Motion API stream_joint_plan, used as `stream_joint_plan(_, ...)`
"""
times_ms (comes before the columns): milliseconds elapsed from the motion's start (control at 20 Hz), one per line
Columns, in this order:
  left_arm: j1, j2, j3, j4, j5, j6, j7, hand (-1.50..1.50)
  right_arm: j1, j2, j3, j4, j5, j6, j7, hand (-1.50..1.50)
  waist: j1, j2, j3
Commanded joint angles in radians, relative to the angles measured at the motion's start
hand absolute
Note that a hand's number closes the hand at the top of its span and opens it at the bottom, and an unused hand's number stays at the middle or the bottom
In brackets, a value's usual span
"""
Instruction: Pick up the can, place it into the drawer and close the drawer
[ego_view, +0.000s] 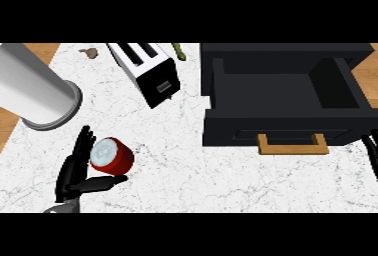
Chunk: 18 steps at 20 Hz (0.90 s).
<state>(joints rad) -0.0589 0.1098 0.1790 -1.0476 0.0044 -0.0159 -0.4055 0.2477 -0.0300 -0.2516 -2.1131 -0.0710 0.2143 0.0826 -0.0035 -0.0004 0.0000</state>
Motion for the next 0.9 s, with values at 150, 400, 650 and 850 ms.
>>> stream_joint_plan(150, -0.084, 0.022, 0.016, 0.130, 0.021, -0.024, -0.051, -1.50, -0.007, -0.011, -0.022, -0.060, -0.040, 0.015, 0.051, -1.50, -0.001, 0.000, 0.000)
stream_joint_plan(400, -0.080, -0.036, -0.034, 0.085, -0.002, 0.043, -0.032, -1.50, 0.031, -0.001, -0.029, -0.025, -0.034, 0.027, -0.005, -1.50, 0.000, 0.000, 0.000)
stream_joint_plan(650, -0.184, -0.038, -0.046, 0.155, -0.014, 0.045, -0.022, -1.50, 0.038, 0.029, 0.049, -0.090, 0.023, -0.028, 0.047, -1.50, -0.002, 0.000, 0.000)
stream_joint_plan(850, -0.194, -0.043, -0.044, 0.158, 0.005, 0.037, -0.034, 1.50, 0.033, 0.002, -0.019, -0.046, -0.049, 0.017, 0.018, -1.50, -0.002, 0.000, 0.000)
